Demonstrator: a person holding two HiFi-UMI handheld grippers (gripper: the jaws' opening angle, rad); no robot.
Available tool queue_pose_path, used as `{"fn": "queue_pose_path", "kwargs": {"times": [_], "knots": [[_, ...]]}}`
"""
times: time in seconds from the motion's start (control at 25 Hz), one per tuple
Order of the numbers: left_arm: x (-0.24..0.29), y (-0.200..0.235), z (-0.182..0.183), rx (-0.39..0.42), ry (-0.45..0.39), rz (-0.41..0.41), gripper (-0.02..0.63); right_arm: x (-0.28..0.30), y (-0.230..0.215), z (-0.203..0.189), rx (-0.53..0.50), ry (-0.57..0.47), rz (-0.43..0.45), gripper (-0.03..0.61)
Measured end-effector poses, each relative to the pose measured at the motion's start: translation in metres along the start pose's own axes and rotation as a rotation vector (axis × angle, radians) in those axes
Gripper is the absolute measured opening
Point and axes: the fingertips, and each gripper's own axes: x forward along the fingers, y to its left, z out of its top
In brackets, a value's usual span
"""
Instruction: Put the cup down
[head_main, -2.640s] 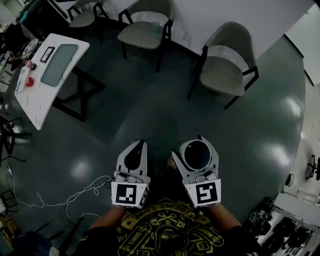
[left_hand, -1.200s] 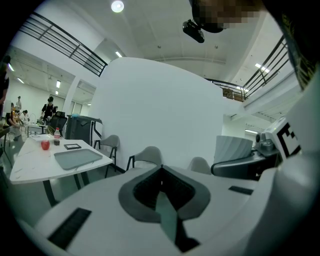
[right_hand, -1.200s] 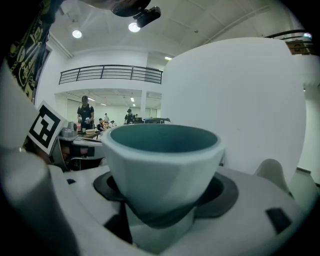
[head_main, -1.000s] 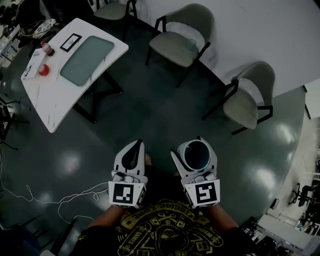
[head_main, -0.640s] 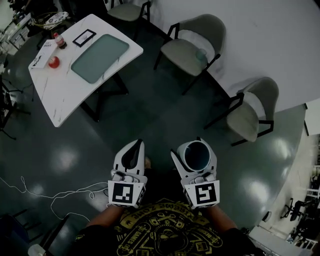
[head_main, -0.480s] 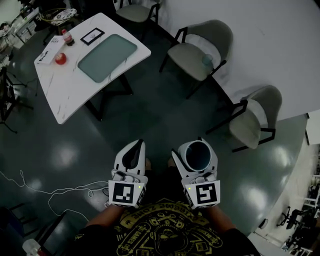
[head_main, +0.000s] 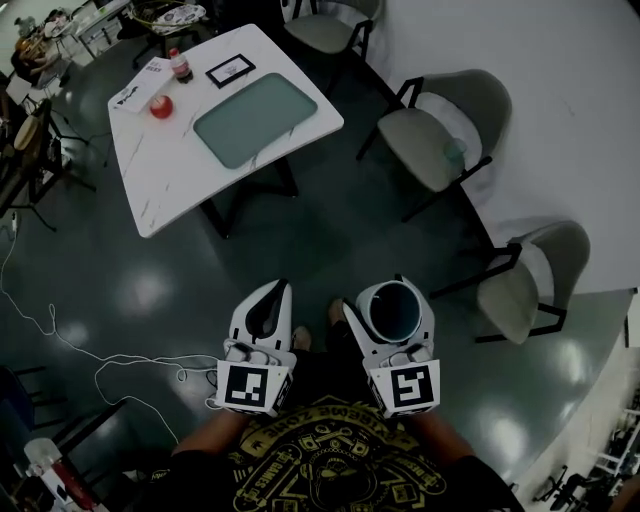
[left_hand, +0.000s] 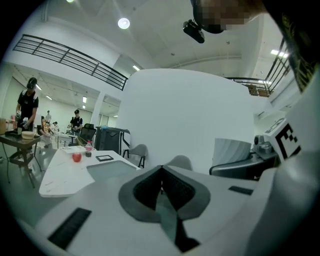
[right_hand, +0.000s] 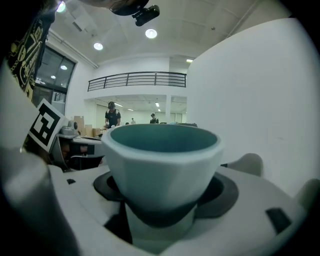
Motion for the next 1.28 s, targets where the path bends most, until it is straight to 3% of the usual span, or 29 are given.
{"fn": "queue_pose_path", "kwargs": {"times": [0.64, 1.28], "knots": [[0.032, 0.01, 0.024, -0.03, -0.051, 0.25, 0.01, 0.062, -0.029, 0.025, -0.083, -0.055, 0.28, 0.364], [0.042, 0.004, 0.026, -0.056, -0.072, 0.438, 0.011, 0.088, -0.042, 0.011, -0.123, -0.02, 0.466, 0.364]]}}
